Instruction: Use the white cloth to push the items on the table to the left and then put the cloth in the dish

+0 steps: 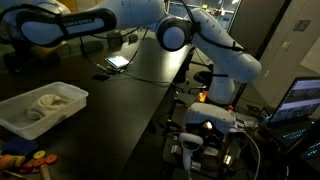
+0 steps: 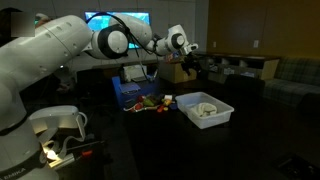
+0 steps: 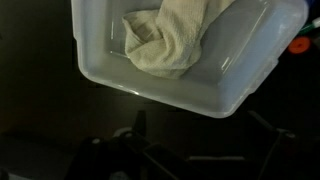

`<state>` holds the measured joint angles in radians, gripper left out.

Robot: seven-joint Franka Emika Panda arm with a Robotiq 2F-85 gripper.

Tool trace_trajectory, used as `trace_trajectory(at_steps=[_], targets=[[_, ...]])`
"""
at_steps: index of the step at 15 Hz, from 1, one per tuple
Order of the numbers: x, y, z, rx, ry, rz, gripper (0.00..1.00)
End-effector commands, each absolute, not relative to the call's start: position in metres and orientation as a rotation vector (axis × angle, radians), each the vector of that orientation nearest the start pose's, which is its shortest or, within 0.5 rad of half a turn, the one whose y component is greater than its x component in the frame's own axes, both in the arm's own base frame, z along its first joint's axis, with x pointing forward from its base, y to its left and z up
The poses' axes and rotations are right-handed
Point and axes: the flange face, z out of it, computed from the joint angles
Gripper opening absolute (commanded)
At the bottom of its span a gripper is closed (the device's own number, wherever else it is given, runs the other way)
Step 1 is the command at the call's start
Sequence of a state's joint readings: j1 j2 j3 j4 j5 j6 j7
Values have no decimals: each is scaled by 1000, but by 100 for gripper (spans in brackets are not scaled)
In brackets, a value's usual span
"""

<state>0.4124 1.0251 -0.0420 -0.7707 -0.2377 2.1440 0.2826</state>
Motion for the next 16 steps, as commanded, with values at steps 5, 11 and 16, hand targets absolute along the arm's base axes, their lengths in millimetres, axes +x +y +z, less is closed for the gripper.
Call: trace_trajectory(at_steps=[5,11,16], targets=[[687,315,402,-3007,-469,-169,100],[622,309,405,-2929,-317,116,100],[577,289,396,-2910,-165,199,100]])
